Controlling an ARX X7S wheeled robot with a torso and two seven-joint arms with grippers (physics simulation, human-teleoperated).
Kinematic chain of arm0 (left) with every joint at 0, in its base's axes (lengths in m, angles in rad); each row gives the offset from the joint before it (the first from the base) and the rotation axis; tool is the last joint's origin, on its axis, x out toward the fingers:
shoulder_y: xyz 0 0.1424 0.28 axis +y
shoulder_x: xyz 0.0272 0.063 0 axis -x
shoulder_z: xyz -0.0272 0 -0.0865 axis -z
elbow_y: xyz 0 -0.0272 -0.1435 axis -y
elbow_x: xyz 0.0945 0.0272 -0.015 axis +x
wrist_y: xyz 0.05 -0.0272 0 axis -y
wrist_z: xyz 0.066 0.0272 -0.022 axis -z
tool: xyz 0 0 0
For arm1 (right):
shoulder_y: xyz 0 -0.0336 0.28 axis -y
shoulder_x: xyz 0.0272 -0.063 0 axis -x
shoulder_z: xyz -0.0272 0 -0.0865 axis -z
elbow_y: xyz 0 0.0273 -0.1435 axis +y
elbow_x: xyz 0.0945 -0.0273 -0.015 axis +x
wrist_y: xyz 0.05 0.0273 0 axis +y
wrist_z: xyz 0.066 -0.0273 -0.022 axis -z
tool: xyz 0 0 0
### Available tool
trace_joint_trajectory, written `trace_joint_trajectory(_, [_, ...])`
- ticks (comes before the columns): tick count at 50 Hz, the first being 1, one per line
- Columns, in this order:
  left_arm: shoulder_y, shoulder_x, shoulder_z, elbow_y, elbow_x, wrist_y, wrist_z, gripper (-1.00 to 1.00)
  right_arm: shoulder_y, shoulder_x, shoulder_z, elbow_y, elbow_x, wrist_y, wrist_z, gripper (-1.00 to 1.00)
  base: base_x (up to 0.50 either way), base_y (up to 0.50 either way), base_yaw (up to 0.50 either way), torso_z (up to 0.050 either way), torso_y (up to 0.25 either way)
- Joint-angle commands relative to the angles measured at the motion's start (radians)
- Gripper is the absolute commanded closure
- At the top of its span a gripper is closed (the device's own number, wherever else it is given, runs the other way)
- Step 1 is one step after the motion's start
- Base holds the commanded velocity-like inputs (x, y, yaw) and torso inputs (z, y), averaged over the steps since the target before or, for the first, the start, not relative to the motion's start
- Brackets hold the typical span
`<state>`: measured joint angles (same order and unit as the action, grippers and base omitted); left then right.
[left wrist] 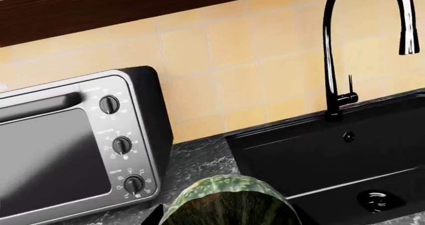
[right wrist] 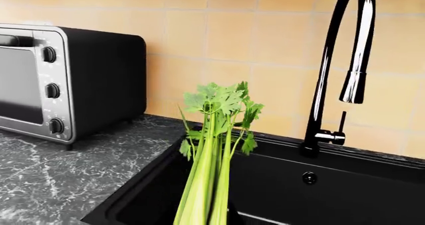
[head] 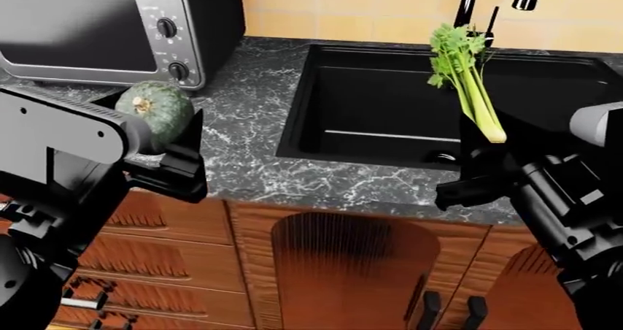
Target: Pick up the fruits and vegetables and place them in the sink. Turn on the sink faucet to wash them. Then turn the sink off and put them in the tray.
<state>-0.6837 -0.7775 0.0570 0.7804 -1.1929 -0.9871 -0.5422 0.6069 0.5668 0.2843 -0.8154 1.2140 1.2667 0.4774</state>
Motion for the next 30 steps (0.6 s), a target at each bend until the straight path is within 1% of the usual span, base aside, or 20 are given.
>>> trace_joint_trajectory(1, [-0.050, 0.009, 0.016, -0.025, -0.011, -0.009, -0.019, 1.00, -0.030, 0.025, 0.015, 0.029, -0.057, -0.044, -0.056, 1.00, 0.06, -0.50, 0.00, 0.000, 0.000])
trace_joint_trajectory(13, [-0.069, 0.009, 0.026, -0.034, -0.006, -0.008, -0.014, 1.00, -0.049, 0.062, -0.022, 0.052, -0.083, -0.054, -0.090, 1.00, 0.06, -0.50, 0.00, 0.000, 0.000])
trace_joint_trajectory(30, [-0.076, 0.003, 0.027, -0.037, -0.014, -0.007, -0.018, 1.00, -0.120, 0.104, 0.020, 0.023, -0.070, -0.071, -0.094, 1.00, 0.07, -0.50, 0.00, 0.000, 0.000])
